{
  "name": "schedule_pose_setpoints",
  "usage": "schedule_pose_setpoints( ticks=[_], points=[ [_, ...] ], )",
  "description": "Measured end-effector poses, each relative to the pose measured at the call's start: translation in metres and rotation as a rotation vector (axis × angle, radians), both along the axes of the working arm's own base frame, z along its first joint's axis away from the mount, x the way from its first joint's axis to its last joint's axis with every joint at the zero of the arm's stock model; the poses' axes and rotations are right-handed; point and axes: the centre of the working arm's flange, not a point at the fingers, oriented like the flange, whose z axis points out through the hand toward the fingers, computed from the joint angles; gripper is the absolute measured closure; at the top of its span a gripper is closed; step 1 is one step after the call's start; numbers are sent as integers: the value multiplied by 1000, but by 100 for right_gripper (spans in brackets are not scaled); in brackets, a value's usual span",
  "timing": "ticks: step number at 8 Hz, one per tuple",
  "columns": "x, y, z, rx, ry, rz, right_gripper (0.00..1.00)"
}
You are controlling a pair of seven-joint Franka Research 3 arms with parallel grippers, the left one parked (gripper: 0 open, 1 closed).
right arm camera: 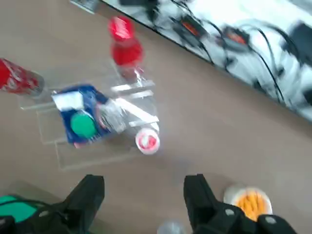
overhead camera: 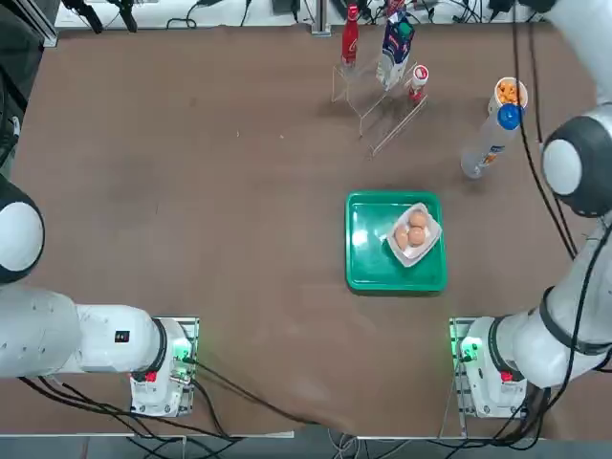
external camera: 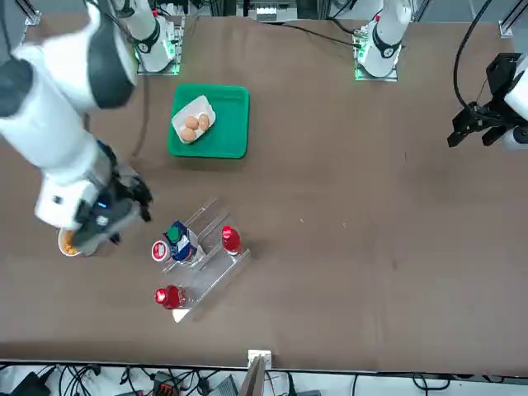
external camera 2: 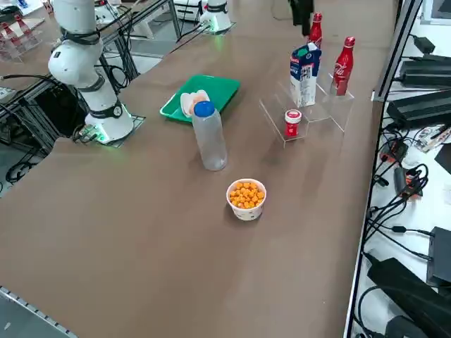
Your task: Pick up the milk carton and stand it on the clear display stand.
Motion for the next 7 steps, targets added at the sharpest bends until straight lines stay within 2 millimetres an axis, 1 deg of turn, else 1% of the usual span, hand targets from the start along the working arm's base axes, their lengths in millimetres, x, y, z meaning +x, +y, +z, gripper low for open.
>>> schedule_pose_setpoints(
  ticks=[1,2,3,4,6,7],
  points=[
    [-12,-37,20,0,41,-80,0],
    [-23,-78,34,-1,83,-149,0],
    [-31,-115,42,0,112,-208,0],
    [-35,-147,45,-2,128,-257,0],
    [-44,-223,41,-6,151,-287,0],
    [-53,-253,38,3,162,-302,0]
  ],
)
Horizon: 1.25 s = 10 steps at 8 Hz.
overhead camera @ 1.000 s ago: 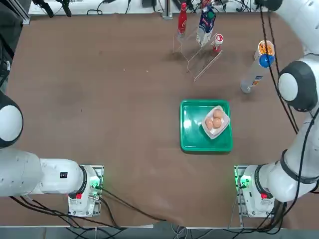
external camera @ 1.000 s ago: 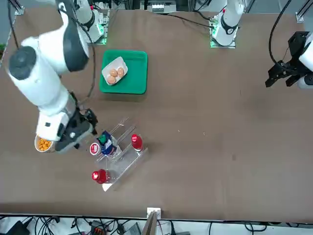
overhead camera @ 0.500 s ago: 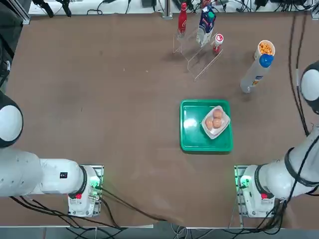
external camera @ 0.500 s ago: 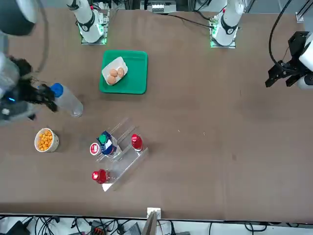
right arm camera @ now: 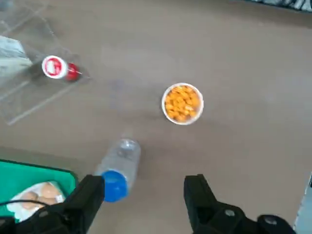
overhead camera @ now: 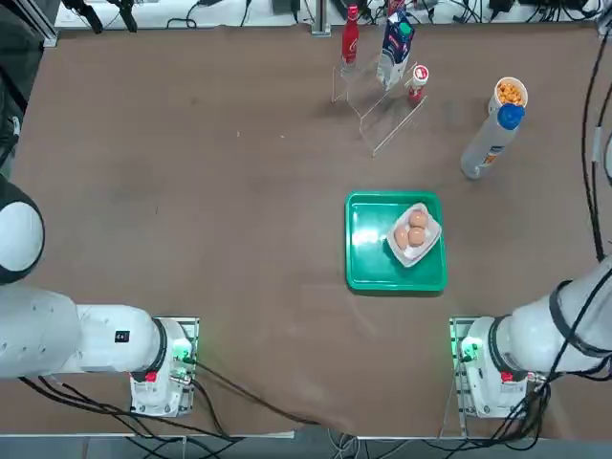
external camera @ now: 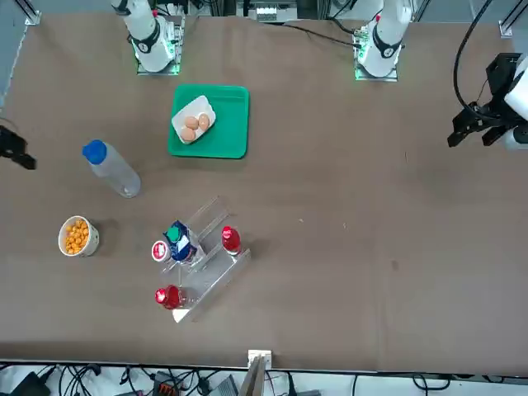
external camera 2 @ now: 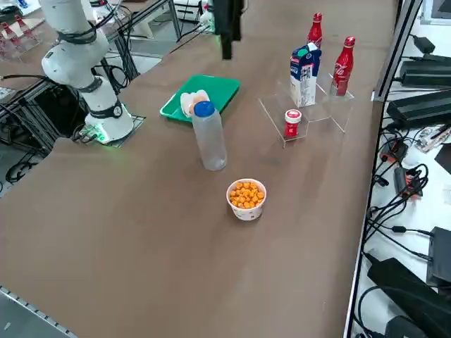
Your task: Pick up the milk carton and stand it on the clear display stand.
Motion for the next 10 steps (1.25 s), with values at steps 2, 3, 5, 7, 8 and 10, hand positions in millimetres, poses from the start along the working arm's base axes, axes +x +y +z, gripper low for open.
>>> schedule_pose_setpoints(
  ticks=[2,3,5,7,8,10],
  points=[
    [-19,-12,1,18,10,-13,0],
    [-30,-8,3,26,14,-7,0],
    [-50,-1,4,41,8,1,0],
    [-72,20,0,54,-22,-10,0],
    [-83,41,0,57,-35,-10,0],
    [-96,76,5,56,-49,17,0]
  ],
)
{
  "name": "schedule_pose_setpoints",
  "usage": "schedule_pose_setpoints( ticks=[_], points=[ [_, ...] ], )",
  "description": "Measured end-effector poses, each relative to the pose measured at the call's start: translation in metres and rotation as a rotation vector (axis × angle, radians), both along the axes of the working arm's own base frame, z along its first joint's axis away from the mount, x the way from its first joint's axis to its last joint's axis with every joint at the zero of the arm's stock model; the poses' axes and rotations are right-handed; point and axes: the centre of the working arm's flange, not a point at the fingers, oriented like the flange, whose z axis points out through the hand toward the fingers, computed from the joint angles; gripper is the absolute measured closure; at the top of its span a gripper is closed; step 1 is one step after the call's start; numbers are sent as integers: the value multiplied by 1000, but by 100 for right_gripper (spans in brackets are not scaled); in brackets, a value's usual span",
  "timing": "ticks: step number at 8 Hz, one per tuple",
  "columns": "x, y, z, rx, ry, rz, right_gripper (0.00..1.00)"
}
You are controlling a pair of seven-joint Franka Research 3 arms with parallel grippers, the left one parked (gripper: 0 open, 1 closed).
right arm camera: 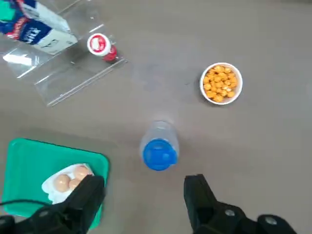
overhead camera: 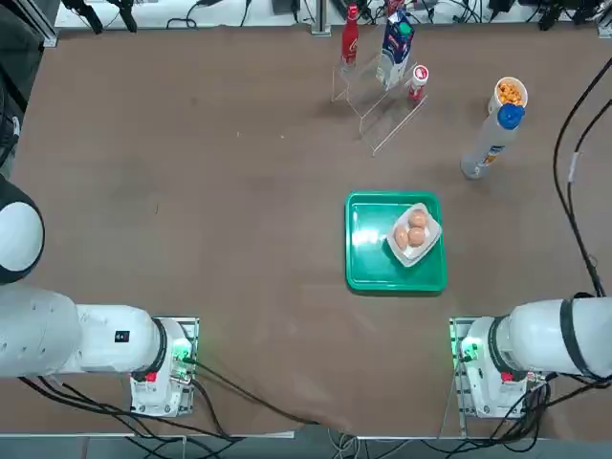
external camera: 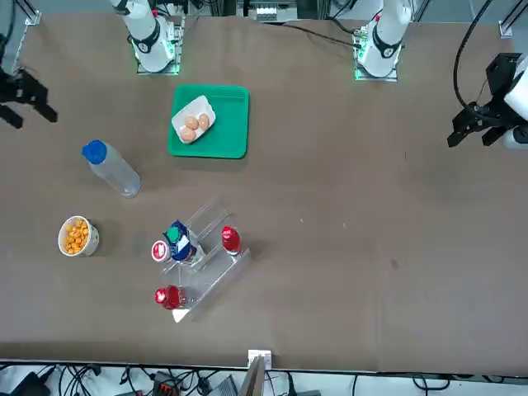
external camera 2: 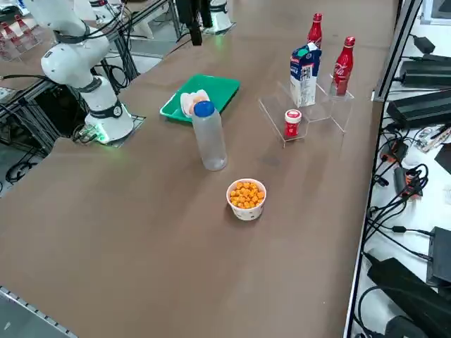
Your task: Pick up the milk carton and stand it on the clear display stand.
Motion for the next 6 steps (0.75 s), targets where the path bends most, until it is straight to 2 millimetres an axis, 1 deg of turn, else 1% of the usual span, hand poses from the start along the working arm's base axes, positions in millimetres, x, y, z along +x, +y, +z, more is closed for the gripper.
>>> schedule_pose_setpoints(
  ticks=[2,6],
  points=[
    [0,18,0,-4,-6,18,0],
    [1,30,1,30,-15,-57,0]
  ],
)
